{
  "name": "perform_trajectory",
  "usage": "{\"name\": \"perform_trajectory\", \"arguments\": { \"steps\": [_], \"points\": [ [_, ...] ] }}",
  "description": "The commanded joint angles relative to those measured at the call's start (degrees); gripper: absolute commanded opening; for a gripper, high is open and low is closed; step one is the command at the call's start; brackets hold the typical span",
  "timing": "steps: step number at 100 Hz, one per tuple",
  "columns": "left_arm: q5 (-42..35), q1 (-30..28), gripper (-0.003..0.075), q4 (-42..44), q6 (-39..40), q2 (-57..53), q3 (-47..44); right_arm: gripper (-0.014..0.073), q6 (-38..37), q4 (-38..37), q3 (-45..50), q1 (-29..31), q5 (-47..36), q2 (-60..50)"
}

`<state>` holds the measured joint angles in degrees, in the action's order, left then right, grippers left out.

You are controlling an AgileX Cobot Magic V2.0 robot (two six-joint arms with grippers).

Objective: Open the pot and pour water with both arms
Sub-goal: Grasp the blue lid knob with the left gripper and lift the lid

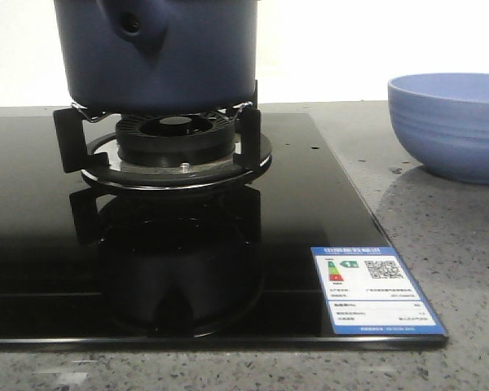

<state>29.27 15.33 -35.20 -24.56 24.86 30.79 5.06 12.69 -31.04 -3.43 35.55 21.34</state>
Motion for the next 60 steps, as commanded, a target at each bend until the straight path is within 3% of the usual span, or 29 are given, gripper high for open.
{"name": "perform_trajectory", "arguments": {
  "steps": [1,10,19,38,60],
  "points": [
    [-4.9,1.7,0.0164,-2.2,-1.3,1.8,2.2,0.0092,0.9,-0.2,-2.0,0.0,-3.9,0.9],
    [-5.1,2.6,0.026,-2.8,-2.8,2.7,2.6,0.0227,0.9,-0.2,-2.0,0.0,-4.5,0.9],
    [-5.1,3.4,0.0297,-3.0,-4.6,3.8,3.4,0.0316,0.9,-0.2,-2.0,0.0,-6.5,0.9],
    [-6.1,4.7,0.0296,-7.2,-11.9,7.6,6.4,0.0311,0.9,-0.2,-2.0,0.0,-11.4,0.9],
    [-7.6,5.6,0.0296,-15.1,-23.1,19.1,12.5,0.0311,0.9,-0.1,-2.0,0.0,-11.3,0.9]
  ]
}}
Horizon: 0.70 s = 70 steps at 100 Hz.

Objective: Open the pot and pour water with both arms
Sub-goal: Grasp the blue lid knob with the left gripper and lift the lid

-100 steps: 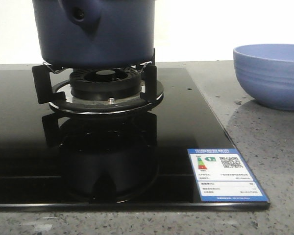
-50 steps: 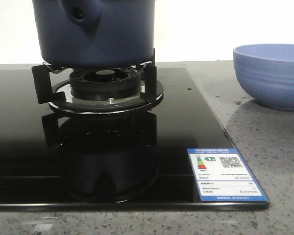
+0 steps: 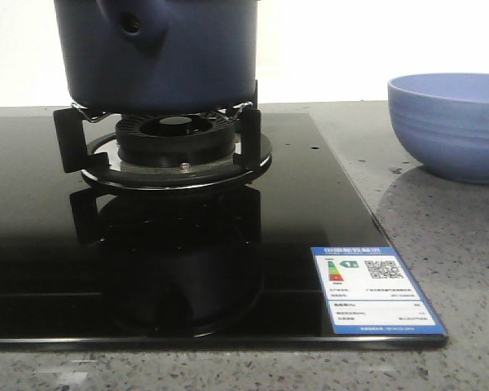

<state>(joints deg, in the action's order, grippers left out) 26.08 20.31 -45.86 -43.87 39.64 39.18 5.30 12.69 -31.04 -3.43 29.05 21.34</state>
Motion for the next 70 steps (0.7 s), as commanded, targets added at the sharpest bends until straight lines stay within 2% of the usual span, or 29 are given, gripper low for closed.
{"name": "perform_trajectory", "arguments": {
  "steps": [1,12,25,29,39,53,70],
  "points": [
    [-4.5,0.6,0.0296,-4.6,-4.1,5.3,4.6,0.0311,0.7,-0.1,-2.0,0.0,-4.7,0.9],
    [-5.6,0.6,0.0322,-5.6,-7.1,11.5,8.7,0.0311,0.7,-0.1,-2.0,0.0,-4.7,0.9],
    [-5.6,0.6,0.0493,-5.7,-7.5,18.5,14.6,0.0311,0.7,-0.1,-2.0,0.0,-4.5,0.9],
    [-5.6,0.6,0.052,-5.7,-7.5,20.1,16.4,0.0311,0.7,-0.1,-2.0,0.0,-4.5,0.9],
    [-4.7,0.6,0.0522,-6.0,-8.6,24.8,20.7,0.0311,0.7,-0.1,-2.0,0.0,-4.5,0.9],
    [-1.2,0.6,0.0531,-10.8,-13.5,30.3,26.4,0.0311,0.7,-0.1,-2.0,0.0,-4.5,0.9],
    [1.8,0.6,0.054,-12.2,-13.7,36.1,31.8,0.0311,0.7,-0.1,-2.0,0.0,-4.5,0.9]
  ]
}}
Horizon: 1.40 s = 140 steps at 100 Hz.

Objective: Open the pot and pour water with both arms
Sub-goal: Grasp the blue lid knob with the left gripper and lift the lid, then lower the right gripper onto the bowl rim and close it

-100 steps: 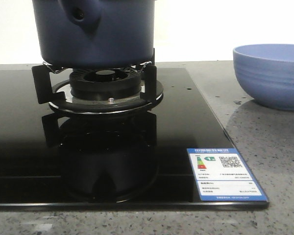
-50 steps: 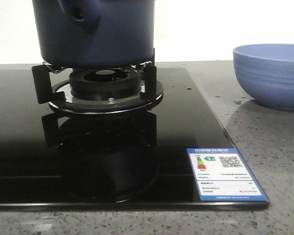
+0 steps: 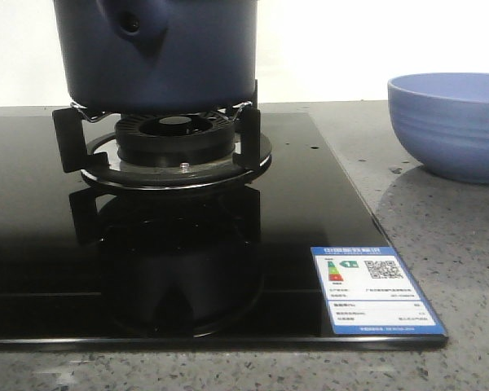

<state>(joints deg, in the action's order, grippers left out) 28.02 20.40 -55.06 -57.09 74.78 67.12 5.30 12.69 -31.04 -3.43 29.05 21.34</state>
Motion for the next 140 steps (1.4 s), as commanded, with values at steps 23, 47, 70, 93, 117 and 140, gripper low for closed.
{"name": "perform_trajectory", "arguments": {
  "steps": [23,47,70,93,117,140],
  "points": [
    [1.0,0.6,0.054,-3.6,-2.2,5.7,7.4,0.0311,0.7,-0.1,-2.0,0.0,-4.5,0.9],
    [0.8,0.6,0.054,-4.1,-4.6,7.1,7.6,0.0311,0.7,-0.1,-2.0,0.0,-4.5,0.9],
    [0.9,0.6,0.0526,-4.0,-5.0,8.1,7.6,0.0311,0.7,-0.1,-2.0,0.0,-4.5,0.9],
    [0.6,0.6,0.0449,-4.0,-5.9,8.1,7.6,0.0311,0.7,-0.1,-2.0,0.0,-4.5,0.9],
    [0.4,0.6,0.0384,-4.0,-5.9,8.1,7.6,0.0311,0.7,-0.1,-2.0,0.0,-4.5,0.9],
    [0.4,0.6,0.0385,-4.4,-5.9,8.0,7.9,0.0311,0.7,-0.1,-2.0,0.0,-4.5,0.9]
  ]
}}
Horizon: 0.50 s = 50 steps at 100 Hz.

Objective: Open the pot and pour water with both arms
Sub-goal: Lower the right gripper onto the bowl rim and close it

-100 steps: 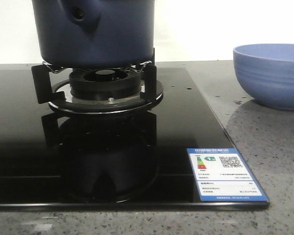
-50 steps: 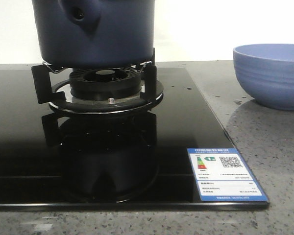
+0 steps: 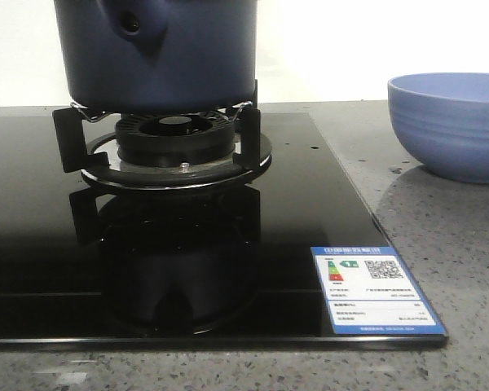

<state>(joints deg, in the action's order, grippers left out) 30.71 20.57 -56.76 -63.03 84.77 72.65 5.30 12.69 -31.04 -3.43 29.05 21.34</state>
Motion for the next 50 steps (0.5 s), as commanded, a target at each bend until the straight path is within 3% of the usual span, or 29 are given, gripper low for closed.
{"name": "perform_trajectory", "arguments": {
  "steps": [1,50],
  "points": [
    [-2.2,0.4,0.0385,-2.8,0.0,-2.0,2.3,0.0311,0.7,-0.1,-2.0,0.0,-4.5,0.9],
    [-1.3,0.3,0.0385,-3.8,0.0,-2.0,8.5,0.0311,0.7,-0.1,-2.0,0.0,-4.6,1.0]
  ]
}}
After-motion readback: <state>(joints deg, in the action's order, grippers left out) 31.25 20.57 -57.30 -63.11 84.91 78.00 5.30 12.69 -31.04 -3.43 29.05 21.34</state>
